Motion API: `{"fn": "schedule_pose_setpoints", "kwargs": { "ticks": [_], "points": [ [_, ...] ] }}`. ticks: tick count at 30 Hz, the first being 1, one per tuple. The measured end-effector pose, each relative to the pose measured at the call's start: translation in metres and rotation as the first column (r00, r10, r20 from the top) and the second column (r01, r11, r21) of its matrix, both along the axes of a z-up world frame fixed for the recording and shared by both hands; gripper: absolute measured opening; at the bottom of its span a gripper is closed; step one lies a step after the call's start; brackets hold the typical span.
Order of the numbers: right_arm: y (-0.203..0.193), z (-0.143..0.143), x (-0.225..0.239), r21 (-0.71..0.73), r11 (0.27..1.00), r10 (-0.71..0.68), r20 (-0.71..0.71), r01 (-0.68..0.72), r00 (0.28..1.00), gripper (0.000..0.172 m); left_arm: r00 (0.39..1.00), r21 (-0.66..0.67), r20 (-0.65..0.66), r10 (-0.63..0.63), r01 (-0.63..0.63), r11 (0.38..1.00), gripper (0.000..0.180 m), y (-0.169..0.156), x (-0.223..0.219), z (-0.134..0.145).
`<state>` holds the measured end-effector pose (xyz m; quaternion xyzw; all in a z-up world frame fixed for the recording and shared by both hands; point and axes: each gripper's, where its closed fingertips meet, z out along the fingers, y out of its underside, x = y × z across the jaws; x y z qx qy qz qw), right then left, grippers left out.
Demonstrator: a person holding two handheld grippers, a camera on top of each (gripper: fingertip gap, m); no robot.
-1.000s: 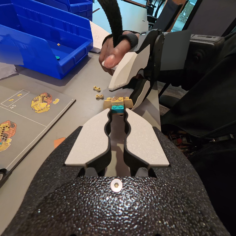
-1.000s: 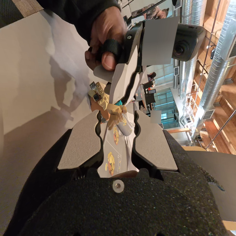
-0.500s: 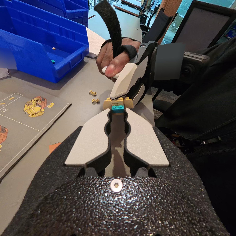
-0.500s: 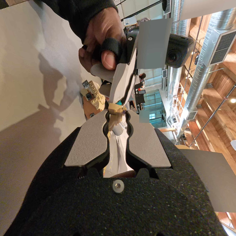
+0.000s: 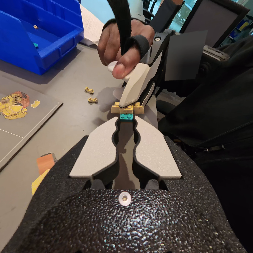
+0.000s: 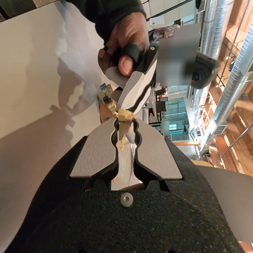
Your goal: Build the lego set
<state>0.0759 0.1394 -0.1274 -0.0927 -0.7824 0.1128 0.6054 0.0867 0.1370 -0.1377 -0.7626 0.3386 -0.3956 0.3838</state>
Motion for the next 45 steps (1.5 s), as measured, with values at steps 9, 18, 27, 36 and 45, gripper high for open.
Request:
{"fn": "schedule_pose_setpoints", "kwargs": {
  "ticks": [9, 18, 27, 36, 45],
  "points": [
    [0.0, -0.007, 0.007, -0.045, 0.999, 0.005, 0.074, -0.002, 0.997, 0.021, 0.999, -0.046, -0.029, -0.037, 0.035, 0.998, 0.016, 0.0, 0.007, -0.007],
    [0.005, -0.009, 0.001, -0.031, 0.998, -0.046, 0.007, 0.046, 0.999, 0.035, 0.996, -0.054, -0.078, -0.054, 0.049, 0.997, 0.016, 0.003, 0.003, -0.012],
    [0.0, -0.012, 0.003, -0.041, 0.999, -0.007, 0.02, 0.008, 1.0, 0.028, 0.99, -0.067, -0.111, -0.082, 0.075, 0.995, 0.016, 0.002, 0.004, -0.012],
    [-0.002, -0.009, 0.008, -0.076, 0.997, 0.017, 0.054, -0.013, 0.998, 0.022, 0.983, -0.135, -0.12, -0.136, 0.12, 0.984, 0.016, 0.0, 0.01, -0.009],
    [0.002, -0.01, 0.011, -0.145, 0.989, 0.002, 0.076, 0.009, 0.997, 0.021, 0.977, -0.156, -0.149, -0.155, 0.132, 0.979, 0.017, 0.002, 0.013, -0.009]
  ]
}}
